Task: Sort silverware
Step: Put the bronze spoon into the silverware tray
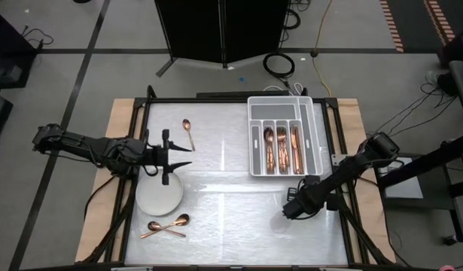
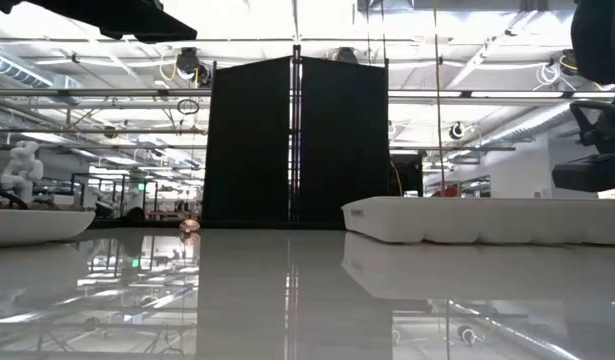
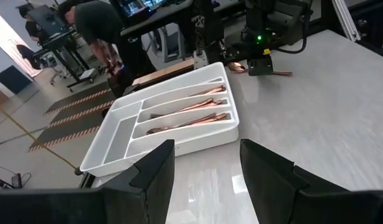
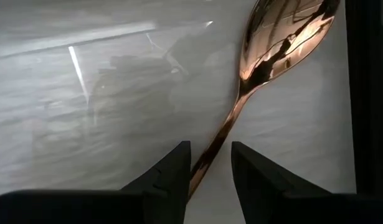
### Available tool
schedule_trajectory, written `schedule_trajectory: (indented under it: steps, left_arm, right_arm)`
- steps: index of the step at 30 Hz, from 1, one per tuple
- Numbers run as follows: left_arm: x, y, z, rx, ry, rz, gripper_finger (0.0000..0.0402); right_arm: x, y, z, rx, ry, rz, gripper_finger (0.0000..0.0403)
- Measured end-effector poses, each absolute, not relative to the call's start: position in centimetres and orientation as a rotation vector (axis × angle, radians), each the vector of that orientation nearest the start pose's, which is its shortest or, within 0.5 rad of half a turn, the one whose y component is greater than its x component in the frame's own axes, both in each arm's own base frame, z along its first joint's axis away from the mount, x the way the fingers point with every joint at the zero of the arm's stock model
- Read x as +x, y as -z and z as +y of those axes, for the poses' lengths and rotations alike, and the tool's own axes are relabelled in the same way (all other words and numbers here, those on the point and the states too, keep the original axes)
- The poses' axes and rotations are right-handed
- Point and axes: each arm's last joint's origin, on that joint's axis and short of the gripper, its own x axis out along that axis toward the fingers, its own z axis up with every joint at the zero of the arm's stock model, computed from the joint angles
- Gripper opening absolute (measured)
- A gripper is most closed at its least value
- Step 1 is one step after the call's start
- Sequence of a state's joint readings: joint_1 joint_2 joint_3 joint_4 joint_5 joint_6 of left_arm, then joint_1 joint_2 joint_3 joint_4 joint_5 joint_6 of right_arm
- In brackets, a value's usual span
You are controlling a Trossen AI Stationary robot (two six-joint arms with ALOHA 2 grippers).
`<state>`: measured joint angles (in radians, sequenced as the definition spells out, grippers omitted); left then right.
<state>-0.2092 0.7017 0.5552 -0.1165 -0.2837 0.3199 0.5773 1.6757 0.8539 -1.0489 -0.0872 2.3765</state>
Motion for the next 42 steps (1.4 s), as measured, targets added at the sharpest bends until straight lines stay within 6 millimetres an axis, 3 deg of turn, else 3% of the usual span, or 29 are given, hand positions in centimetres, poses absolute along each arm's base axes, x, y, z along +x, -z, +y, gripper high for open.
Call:
schedule_trajectory:
  steps: [8, 15, 21, 27, 42]
  left_arm:
    - [16.0, -27.2, -2.6, 0.381, -0.032, 0.267, 0.0183]
    - [16.0, -27.2, -2.6, 0.358, -0.033, 0.274, 0.0183]
    - [15.9, -27.0, -2.6, 0.362, -0.030, 0.294, 0.0183]
    - [15.9, -26.9, -2.6, 0.340, -0.033, 0.300, 0.0183]
    - [15.9, -26.7, -2.5, 0.320, -0.034, 0.323, 0.0183]
  right_arm:
    - [19.6, -13.2, 13.1, 1.157, 1.546, 1.206, 0.0106]
    - [19.8, -13.4, 13.9, 1.161, 1.486, 1.200, 0.0054]
    - [21.9, -14.9, 16.3, 1.273, 1.231, 1.240, 0.0007]
    - [23.3, -16.1, 17.5, 1.285, 1.033, 1.183, 0.0015]
    - [23.4, -12.9, 17.2, 1.168, 1.091, 1.225, 0.0016]
